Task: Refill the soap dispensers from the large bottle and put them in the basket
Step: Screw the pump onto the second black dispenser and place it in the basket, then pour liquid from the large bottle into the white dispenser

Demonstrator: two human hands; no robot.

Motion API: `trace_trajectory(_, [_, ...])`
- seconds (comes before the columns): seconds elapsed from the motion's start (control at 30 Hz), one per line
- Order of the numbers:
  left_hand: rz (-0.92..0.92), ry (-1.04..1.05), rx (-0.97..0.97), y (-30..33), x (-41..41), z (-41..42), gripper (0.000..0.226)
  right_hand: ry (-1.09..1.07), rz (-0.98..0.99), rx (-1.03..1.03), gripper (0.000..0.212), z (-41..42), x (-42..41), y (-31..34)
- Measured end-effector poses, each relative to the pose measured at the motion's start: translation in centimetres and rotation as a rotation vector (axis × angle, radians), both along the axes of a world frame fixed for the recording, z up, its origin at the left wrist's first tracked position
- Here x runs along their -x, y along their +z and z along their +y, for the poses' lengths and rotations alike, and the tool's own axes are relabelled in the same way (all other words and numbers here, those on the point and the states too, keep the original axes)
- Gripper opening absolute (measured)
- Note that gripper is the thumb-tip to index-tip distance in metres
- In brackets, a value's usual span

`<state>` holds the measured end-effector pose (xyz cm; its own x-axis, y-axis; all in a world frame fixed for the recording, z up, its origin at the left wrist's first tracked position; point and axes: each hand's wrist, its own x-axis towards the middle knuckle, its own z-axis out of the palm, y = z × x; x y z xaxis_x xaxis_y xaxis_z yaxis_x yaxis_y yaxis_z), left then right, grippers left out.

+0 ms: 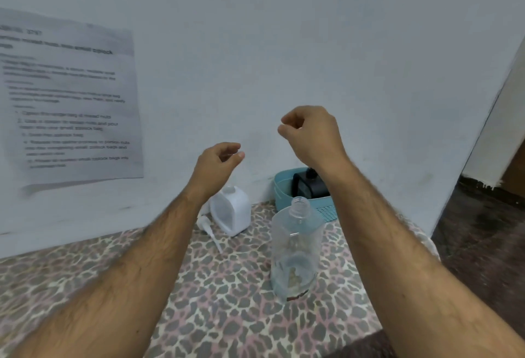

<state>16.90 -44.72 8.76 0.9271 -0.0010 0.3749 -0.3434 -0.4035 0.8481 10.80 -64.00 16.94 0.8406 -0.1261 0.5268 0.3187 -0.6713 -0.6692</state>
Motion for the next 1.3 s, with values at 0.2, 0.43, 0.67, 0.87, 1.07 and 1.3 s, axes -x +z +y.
trace_trajectory(0.2, [0.058,0.109,0.070,-1.9,0.3,3.9,0.031,0.072,0.011,-0.054,0.030,6.0,2.5,-0.2])
trace_trajectory(0.43, [0.202,0.172,0.111,-5.9,-0.3,5.8,0.040,0.028,0.301,-0.040,0.067,11.6,-0.1,-9.9])
trace_trajectory(0.67, [0.264,0.147,0.063,-8.5,-1.2,5.4,0.051,-0.162,0.489,-0.221,0.092,12.2,-3.3,-16.8])
trace_trajectory(0.87, [0.280,0.101,0.037,-9.3,-1.2,5.4,0.057,-0.192,0.511,-0.362,0.049,12.3,-4.0,-19.0])
trace_trajectory(1.07, [0.254,0.109,0.072,-8.8,0.2,6.4,0.057,-0.114,0.456,-0.413,0.044,12.0,-2.9,-18.3])
trace_trajectory(1.3, [0.173,0.176,0.100,-7.4,4.4,8.5,0.066,0.090,0.407,-0.368,0.050,11.5,0.2,-16.3])
